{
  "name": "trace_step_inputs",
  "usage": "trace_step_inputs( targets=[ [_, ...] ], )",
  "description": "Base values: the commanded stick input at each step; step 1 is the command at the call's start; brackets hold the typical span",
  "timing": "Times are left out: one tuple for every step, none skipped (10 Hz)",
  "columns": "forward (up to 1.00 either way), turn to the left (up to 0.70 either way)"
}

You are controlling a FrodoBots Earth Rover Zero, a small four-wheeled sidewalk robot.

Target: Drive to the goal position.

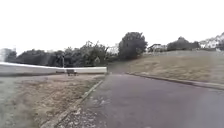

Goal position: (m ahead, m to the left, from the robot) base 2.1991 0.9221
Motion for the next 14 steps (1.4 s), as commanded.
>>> trace_step_inputs(
  targets=[
    [0.45, 0.00],
    [0.45, 0.00],
    [0.45, 0.00],
    [0.45, 0.00],
    [0.45, 0.00],
    [0.45, 0.00],
    [0.45, 0.00],
    [0.45, 0.00],
    [0.45, 0.00],
    [0.45, 0.00],
    [0.45, 0.00],
    [0.45, 0.00],
    [0.45, 0.00],
    [0.45, 0.00]
  ],
)
